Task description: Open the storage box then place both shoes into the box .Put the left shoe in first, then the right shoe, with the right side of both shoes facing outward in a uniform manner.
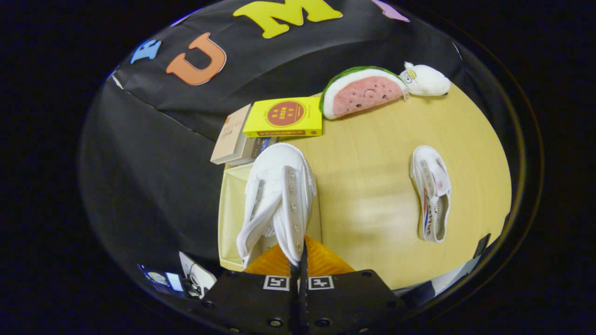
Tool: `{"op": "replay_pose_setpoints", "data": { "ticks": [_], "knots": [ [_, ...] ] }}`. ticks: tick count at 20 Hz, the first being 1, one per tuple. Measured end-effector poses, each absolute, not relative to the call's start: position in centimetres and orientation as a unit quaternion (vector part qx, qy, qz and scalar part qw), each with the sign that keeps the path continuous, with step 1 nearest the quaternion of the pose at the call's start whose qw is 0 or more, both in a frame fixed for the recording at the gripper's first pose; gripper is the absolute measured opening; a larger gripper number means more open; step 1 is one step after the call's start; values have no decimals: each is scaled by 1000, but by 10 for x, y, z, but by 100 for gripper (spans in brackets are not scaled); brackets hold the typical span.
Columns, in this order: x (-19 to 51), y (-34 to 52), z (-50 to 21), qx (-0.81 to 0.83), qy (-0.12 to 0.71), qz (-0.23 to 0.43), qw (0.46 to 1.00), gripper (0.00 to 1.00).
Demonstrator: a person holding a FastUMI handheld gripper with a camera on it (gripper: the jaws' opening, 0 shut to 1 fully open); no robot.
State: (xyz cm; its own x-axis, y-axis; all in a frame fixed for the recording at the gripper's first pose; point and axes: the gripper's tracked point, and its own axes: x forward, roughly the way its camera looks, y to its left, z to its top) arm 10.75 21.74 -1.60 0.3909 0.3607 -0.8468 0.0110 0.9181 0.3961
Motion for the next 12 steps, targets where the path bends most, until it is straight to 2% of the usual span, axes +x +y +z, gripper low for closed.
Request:
{"op": "replay_pose_setpoints", "data": {
  "ticks": [5, 12],
  "knots": [
    [111, 288, -33, 176, 551, 126, 806, 0],
    [141, 346, -93, 200, 539, 82, 814, 0]
  ]
}}
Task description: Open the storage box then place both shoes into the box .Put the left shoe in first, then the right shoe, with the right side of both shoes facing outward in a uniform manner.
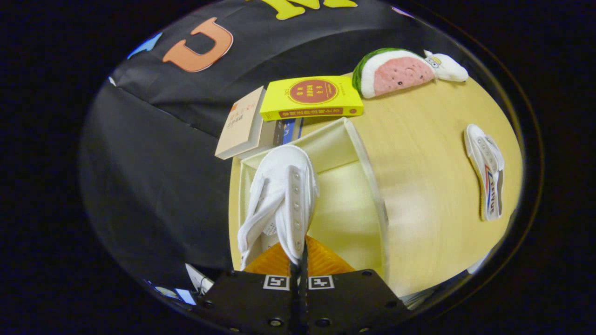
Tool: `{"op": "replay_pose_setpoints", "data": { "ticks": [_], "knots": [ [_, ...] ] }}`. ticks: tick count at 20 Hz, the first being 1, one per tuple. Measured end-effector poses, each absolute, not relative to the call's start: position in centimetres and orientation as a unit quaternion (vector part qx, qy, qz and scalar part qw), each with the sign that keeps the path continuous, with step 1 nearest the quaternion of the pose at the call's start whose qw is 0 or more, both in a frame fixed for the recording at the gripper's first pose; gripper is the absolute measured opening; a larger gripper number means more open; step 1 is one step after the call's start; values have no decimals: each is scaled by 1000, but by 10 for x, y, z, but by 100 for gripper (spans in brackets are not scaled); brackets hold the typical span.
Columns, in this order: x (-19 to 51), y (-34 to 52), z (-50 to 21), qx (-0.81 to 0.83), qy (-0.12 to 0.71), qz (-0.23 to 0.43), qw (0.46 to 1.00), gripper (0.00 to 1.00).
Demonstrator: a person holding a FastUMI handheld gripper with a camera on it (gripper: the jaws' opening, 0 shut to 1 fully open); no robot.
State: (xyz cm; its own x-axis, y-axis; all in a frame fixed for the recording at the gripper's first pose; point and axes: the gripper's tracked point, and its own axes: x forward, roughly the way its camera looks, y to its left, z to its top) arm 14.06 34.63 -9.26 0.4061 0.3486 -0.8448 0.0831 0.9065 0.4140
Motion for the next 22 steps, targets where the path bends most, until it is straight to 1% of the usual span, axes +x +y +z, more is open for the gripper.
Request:
{"op": "replay_pose_setpoints", "data": {
  "ticks": [3, 6, 11, 15, 19, 22],
  "knots": [
    [149, 352, -112, 176, 534, 68, 824, 0],
    [155, 358, -115, 159, 524, 66, 834, 0],
    [148, 368, -142, 71, 530, 67, 842, 0],
    [141, 373, -179, -15, 581, 107, 806, 0],
    [144, 372, -179, -13, 597, 100, 796, 0],
    [148, 365, -195, 0, 625, 90, 775, 2]
  ]
}}
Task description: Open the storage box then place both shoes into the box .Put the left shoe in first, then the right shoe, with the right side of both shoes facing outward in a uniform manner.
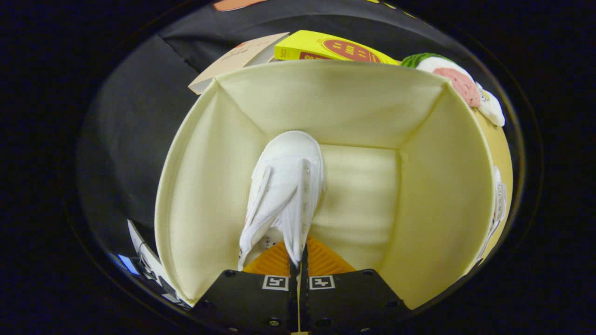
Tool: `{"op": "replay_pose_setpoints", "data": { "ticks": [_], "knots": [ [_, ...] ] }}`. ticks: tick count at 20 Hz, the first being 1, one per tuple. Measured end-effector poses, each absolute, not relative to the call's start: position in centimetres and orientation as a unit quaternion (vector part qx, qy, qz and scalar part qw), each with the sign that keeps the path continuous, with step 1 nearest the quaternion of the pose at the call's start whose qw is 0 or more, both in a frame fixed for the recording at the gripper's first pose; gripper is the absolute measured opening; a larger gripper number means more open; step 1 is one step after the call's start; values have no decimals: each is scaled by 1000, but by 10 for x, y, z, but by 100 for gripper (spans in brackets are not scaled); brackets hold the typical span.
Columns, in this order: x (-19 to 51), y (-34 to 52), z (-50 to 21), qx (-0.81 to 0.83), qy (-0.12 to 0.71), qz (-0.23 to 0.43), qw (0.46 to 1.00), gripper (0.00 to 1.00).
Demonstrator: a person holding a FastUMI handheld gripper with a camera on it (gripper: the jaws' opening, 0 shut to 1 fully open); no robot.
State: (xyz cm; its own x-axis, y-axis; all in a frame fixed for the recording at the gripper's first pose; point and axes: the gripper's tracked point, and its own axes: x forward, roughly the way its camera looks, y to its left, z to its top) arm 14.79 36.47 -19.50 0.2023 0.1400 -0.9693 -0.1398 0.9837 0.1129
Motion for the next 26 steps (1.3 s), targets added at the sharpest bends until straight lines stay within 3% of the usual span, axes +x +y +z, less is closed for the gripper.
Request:
{"op": "replay_pose_setpoints", "data": {
  "ticks": [6, 12, 17, 22, 26],
  "knots": [
    [146, 359, -158, 17, 612, 118, 782, 23],
    [127, 329, -87, -27, 580, 153, 800, 30],
    [118, 254, -46, -111, 558, 113, 814, 34],
    [117, 178, -37, -109, 557, 55, 822, 96],
    [118, 113, -51, -83, 569, 16, 818, 94]
  ]
}}
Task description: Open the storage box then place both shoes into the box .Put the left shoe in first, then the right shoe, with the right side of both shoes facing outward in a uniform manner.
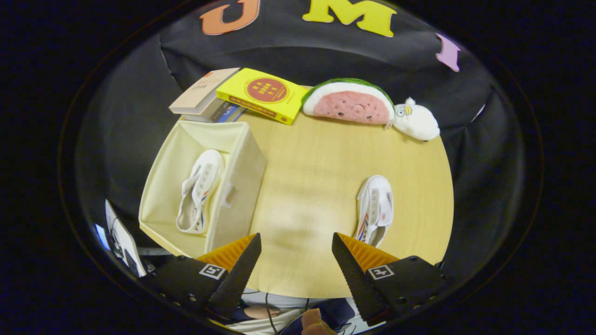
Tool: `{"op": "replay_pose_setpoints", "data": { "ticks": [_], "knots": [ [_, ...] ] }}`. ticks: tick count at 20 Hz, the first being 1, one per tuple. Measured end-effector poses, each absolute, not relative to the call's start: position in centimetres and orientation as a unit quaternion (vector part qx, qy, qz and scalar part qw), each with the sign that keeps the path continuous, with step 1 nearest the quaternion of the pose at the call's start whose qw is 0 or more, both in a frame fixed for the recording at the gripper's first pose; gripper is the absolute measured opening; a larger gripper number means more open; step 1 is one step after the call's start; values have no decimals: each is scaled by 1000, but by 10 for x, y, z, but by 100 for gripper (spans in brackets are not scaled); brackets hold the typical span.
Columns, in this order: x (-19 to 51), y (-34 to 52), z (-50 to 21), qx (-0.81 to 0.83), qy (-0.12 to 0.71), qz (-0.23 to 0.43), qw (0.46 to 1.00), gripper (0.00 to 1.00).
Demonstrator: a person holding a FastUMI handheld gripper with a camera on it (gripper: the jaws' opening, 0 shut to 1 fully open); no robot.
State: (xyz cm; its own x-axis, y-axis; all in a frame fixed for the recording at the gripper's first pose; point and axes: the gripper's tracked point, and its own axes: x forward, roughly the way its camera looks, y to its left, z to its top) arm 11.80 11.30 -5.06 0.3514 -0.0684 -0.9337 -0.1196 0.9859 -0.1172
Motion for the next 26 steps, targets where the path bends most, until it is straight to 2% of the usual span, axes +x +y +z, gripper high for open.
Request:
{"op": "replay_pose_setpoints", "data": {
  "ticks": [9, 17, 19, 22, 23, 25, 26],
  "knots": [
    [116, -44, -119, -82, 609, -89, 784, 95],
    [146, -87, -158, 1, 605, -132, 785, 92],
    [151, -79, -172, 30, 616, -123, 777, 81],
    [156, -69, -188, 48, 629, -110, 768, 35],
    [157, -77, -187, 21, 628, -120, 769, 29],
    [156, -80, -187, 1, 633, -113, 765, 1],
    [156, -80, -187, 0, 632, -109, 767, 1]
  ]
}}
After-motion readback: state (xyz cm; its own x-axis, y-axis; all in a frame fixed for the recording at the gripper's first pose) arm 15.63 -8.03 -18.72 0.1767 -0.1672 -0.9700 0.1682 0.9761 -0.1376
